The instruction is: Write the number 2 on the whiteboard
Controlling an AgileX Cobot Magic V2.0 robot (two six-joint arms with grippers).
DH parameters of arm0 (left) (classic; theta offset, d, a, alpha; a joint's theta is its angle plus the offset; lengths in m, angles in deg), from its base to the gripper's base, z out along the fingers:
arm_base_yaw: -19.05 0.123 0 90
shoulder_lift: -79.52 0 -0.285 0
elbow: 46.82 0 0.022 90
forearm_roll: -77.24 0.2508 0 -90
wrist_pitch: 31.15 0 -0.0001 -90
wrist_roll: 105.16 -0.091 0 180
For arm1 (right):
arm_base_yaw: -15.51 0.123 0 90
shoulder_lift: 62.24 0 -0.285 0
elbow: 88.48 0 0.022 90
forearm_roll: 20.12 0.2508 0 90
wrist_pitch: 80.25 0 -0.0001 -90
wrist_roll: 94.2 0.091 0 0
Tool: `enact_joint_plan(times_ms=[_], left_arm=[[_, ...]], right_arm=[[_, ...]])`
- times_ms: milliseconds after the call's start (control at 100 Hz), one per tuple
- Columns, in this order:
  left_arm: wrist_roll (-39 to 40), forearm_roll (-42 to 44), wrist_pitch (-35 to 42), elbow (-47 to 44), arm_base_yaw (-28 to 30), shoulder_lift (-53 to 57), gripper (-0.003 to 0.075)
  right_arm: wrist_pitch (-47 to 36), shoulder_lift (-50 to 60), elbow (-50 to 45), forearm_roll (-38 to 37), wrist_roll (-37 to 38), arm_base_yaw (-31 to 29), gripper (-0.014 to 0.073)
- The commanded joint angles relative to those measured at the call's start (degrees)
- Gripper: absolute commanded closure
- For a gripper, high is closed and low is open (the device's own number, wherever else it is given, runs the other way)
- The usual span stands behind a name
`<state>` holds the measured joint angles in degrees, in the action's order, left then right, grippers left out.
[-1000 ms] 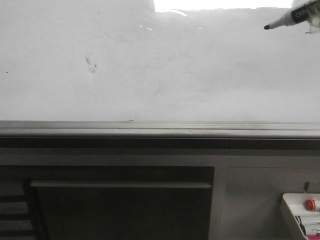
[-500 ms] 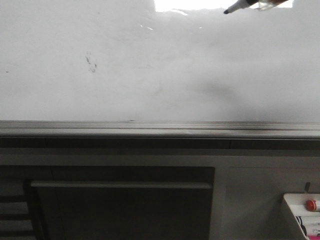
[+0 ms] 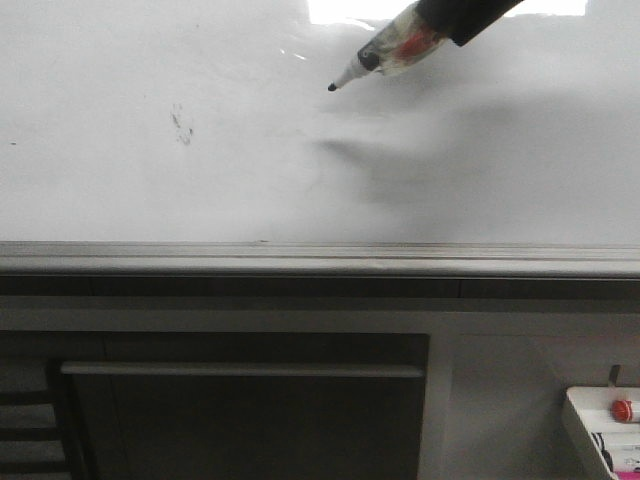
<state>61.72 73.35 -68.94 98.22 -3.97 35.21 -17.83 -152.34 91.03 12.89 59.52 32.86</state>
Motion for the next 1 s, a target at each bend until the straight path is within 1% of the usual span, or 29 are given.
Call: enact_joint_plan(times_ms=[0, 160, 290, 330, 390, 500, 560, 690, 820, 890, 990], left_arm=[[0.56, -0.18, 5.28, 1.63, 0.11, 0.07, 0.0279], [0.56, -0.18, 6.42, 1.63, 0.11, 0.07, 0.0279], [0.56, -0.18, 6.42, 1.63, 0.11, 0.07, 0.0279], [0.56, -0.18, 6.42, 1.63, 0.11, 0.07, 0.0279], [0.56, -0.18, 6.42, 1.63, 0.11, 0.07, 0.0279], [0.56, 0.04, 6.42, 1.63, 0.11, 0.07, 0.0279], [0.56, 0.04, 6.42, 1.63, 0.11, 0.07, 0.0279], [0.56, 0.04, 6.42, 1.63, 0.11, 0.07, 0.0279], [0.56, 0.04, 6.42, 1.63, 0.11, 0.07, 0.0279], [0.56, 0.04, 6.42, 1.63, 0.11, 0.07, 0.0279], [0.56, 0.04, 6.32, 1.63, 0.11, 0.07, 0.0279]], right_arm=[[-2.20, 0.28, 3.13, 2.44, -1.65, -0.20, 0.0649], [-4.38, -2.56, 3.99, 2.04, -2.06, -0.20, 0.0649], [-7.34, -3.32, 3.99, -1.00, -1.80, -0.50, 0.0649], [-7.65, -3.17, 4.14, -0.92, -1.56, -1.18, 0.0649], [-6.72, -2.16, 4.14, -1.17, -1.43, -2.37, 0.0649], [-2.09, -1.17, 3.31, -1.52, -1.43, -4.38, 0.0649], [-2.27, -1.12, 1.74, -1.14, -1.43, -4.38, 0.0649], [-7.79, -1.36, -2.59, -0.60, -1.66, -1.38, 0.0649], [-10.58, -2.97, -3.00, -0.60, -1.66, 1.81, 0.0649], [-11.73, -3.87, -2.87, -0.48, -1.66, 2.20, 0.0649], [-10.60, -3.86, -2.87, -1.68, -1.66, 1.34, 0.0649]])
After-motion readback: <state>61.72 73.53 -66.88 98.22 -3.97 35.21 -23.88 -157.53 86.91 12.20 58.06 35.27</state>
